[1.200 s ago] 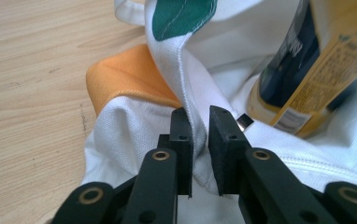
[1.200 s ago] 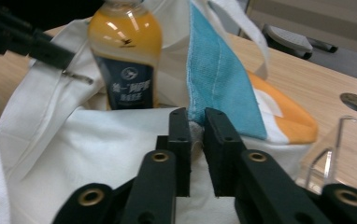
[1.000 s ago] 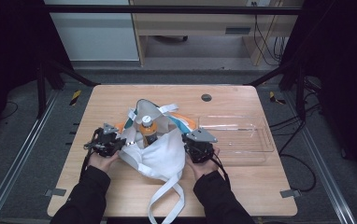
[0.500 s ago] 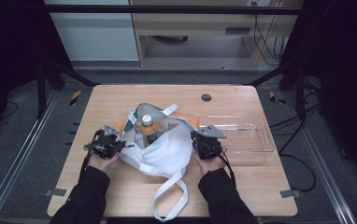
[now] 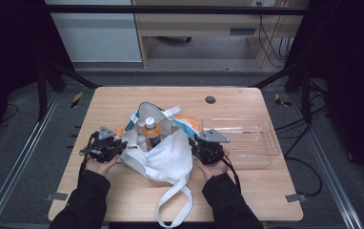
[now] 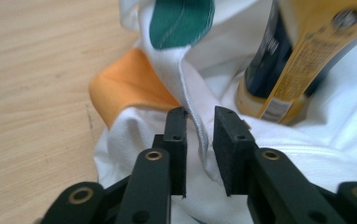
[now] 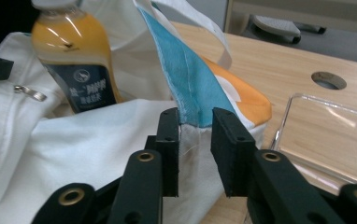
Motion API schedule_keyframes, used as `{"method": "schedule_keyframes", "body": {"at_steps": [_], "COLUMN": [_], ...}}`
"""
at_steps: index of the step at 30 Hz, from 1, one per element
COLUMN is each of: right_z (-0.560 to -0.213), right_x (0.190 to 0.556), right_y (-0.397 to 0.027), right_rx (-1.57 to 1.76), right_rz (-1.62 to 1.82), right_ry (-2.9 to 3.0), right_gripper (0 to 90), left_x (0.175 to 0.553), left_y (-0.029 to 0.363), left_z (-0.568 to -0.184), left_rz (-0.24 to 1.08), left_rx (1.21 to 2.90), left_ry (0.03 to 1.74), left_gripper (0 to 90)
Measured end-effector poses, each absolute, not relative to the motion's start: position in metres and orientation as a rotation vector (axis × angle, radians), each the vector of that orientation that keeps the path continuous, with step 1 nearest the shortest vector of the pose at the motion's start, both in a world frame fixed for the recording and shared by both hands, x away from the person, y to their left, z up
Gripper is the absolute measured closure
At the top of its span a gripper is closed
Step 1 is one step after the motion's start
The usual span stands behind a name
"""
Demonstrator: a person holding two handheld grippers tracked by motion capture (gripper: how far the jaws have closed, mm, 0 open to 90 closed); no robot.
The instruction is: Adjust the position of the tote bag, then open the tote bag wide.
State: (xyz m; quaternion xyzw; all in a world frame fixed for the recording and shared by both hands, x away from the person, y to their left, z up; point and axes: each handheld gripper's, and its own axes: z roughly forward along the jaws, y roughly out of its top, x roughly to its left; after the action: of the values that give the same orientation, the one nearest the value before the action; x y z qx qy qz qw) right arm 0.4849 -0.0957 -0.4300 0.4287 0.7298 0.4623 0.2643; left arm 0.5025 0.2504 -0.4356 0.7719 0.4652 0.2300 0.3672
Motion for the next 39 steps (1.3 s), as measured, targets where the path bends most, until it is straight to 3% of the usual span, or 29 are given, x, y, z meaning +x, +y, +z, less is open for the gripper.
{"method": "schedule_keyframes", "body": {"at_steps": [15,39], "right_z": [-0.418,-0.427], "right_x": [0.467,0.430], "right_y": [-0.112,-0.165], "right_rx": [1.067,1.037], "right_rz": [1.333,1.381], "right_ry": [1.990,2.037], "right_gripper": [55.3,31.0], "left_x": [0.480,0.467], "left_y": [0.250,0.215], "left_z": [-0.398,-0.382], "left_rz": [0.612,0.641], "left_rx": [1.844,1.820], "left_ry": [1.081,0.964], "left_gripper": [60.1,40.9]}}
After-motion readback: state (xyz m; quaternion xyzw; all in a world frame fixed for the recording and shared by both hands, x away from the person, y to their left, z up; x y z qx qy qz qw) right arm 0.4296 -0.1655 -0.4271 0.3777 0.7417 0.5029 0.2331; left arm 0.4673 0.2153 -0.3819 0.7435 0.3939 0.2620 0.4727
